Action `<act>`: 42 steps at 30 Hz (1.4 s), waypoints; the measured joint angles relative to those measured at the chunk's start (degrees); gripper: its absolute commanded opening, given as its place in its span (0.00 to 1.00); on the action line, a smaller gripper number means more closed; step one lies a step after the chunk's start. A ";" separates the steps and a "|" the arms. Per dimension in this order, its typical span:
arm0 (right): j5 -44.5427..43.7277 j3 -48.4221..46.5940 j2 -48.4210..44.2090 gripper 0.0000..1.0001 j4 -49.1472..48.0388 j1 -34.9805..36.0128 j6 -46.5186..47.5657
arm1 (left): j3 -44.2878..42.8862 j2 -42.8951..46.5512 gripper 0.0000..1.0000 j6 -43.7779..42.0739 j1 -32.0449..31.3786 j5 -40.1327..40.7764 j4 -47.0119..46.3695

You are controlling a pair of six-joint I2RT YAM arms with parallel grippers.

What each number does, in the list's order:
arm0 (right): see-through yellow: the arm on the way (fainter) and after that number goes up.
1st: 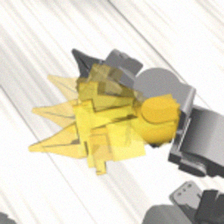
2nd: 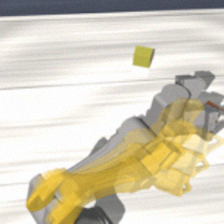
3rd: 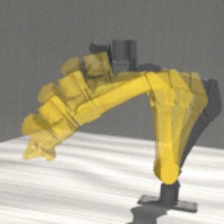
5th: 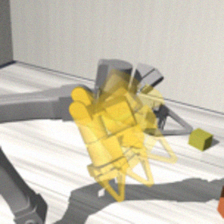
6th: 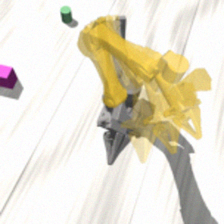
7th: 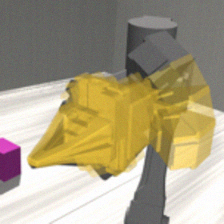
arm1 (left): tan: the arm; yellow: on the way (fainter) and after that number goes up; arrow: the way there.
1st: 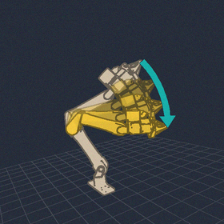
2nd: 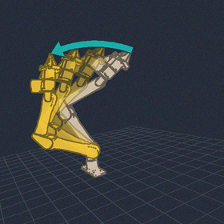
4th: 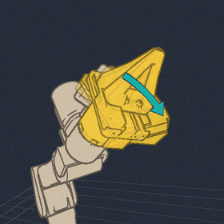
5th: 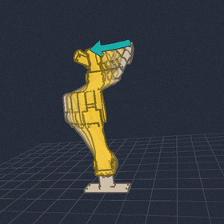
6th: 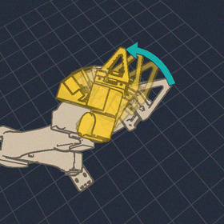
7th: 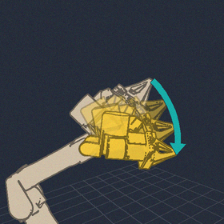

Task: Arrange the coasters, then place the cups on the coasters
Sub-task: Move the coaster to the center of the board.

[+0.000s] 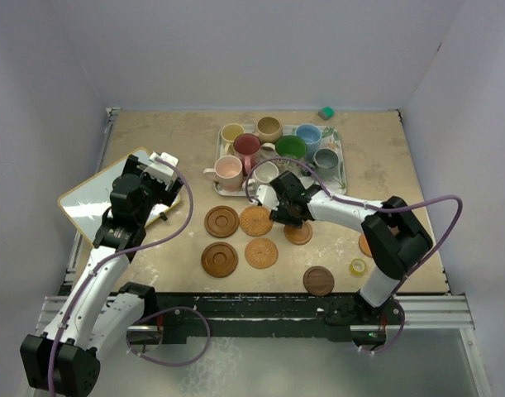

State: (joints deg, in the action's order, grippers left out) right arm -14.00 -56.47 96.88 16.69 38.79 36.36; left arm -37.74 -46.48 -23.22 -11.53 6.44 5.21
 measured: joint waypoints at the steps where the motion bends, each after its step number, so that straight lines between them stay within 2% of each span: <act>1: 0.17 -0.37 0.26 0.68 0.07 -0.07 -0.20 | 0.00 0.02 0.95 -0.07 0.00 0.00 0.00; 19: 4.74 -3.04 1.92 0.66 -2.27 -0.33 -2.67 | 0.04 0.00 0.95 -0.31 0.00 0.00 0.00; 33: 11.54 3.91 -9.94 0.72 4.98 -0.35 -1.99 | 0.04 0.33 0.95 -0.31 0.00 -0.02 0.00; 42: 13.53 6.62 -11.02 0.70 7.23 -0.35 -1.42 | 0.04 0.35 0.95 -0.31 0.00 -0.04 0.04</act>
State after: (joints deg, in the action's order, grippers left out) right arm -0.47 -49.84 85.86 23.92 38.44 34.94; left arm -37.69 -46.13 -23.53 -11.53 6.39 5.26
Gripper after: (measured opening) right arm 0.713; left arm 0.948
